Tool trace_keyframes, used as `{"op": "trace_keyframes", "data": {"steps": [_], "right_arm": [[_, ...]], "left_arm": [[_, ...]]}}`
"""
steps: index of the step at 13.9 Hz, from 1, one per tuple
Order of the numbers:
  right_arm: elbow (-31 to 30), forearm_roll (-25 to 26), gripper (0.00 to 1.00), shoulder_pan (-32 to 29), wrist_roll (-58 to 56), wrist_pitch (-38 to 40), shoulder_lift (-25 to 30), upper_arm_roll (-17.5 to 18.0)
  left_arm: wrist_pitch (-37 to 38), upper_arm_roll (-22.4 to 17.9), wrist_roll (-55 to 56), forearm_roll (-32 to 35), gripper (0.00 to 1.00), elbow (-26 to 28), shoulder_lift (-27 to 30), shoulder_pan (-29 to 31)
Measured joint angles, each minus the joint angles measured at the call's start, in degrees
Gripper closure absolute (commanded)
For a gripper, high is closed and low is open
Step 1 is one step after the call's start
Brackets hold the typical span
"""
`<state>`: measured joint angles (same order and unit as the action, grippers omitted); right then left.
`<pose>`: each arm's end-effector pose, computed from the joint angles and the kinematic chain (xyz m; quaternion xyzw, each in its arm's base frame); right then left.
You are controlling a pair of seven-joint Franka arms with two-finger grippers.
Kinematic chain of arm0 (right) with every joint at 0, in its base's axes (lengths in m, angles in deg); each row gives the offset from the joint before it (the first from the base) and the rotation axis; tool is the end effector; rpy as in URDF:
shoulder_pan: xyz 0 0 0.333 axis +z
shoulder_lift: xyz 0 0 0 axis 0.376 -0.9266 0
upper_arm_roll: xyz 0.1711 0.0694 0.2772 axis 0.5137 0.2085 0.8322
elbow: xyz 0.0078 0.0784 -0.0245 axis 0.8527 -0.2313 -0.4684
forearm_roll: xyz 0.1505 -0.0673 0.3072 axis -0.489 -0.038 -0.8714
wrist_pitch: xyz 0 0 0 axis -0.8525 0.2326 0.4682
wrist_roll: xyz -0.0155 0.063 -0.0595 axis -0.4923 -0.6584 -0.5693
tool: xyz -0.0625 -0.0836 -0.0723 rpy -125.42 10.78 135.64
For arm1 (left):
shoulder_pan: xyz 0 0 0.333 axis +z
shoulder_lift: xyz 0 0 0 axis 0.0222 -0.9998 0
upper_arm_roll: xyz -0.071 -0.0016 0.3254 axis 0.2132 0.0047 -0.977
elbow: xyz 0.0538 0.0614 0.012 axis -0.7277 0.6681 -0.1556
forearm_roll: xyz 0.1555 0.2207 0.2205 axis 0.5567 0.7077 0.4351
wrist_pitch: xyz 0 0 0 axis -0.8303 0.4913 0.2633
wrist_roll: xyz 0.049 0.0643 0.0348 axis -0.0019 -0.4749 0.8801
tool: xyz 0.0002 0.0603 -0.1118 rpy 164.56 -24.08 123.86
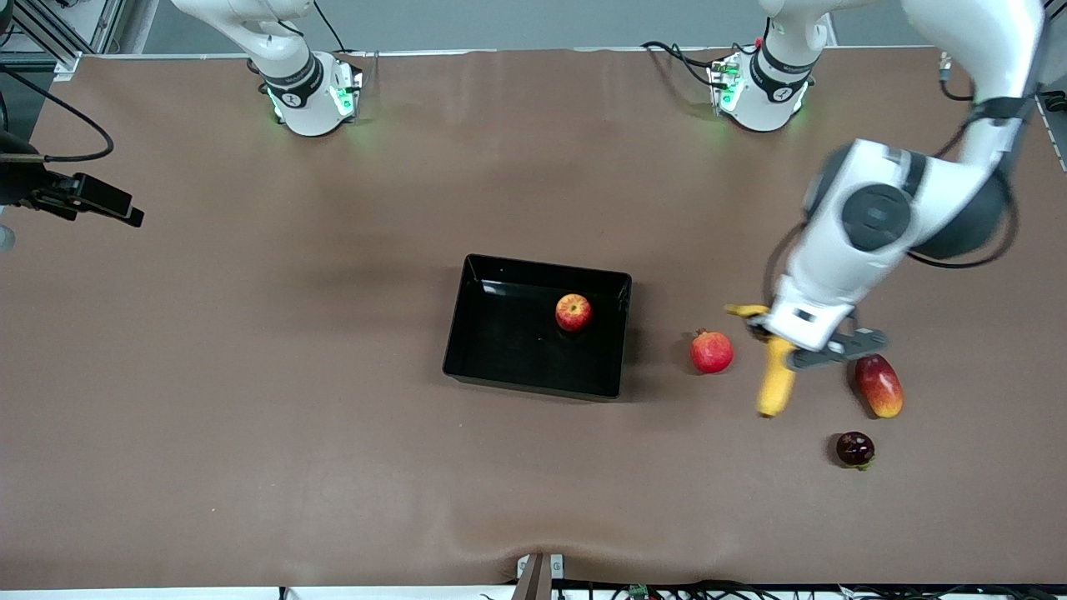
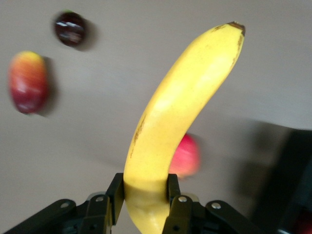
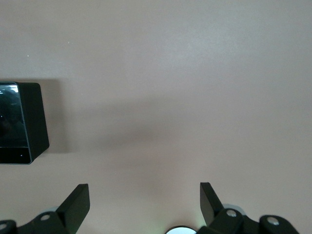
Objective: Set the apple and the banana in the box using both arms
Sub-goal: 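Lift the banana and carry it over the tray with the left gripper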
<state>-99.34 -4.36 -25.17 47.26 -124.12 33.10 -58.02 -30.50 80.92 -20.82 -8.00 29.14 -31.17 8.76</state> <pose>0.4981 -0.0198 0.6138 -0.9953 0.0724 0.0531 0.0365 0.5691 -0.1939 0.4206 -0.9926 -0.1075 -0.0404 0.0400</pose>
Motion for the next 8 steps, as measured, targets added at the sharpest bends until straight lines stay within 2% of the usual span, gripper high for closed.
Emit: {"op": "trace_keyframes", "data": {"steps": [4, 8], "right_arm": [[0.0, 0.0, 0.00, 0.0, 0.0, 0.0, 0.0, 0.2], [0.0, 0.0, 0.00, 0.0, 0.0, -0.3, 0.0, 0.3]], "left_arm": [[0.0, 1.3, 14.0, -0.1, 1.00, -4.9, -4.4, -11.2], [0.0, 1.1, 18.8, -0.1, 1.00, -12.8, -11.9, -20.0]]}}
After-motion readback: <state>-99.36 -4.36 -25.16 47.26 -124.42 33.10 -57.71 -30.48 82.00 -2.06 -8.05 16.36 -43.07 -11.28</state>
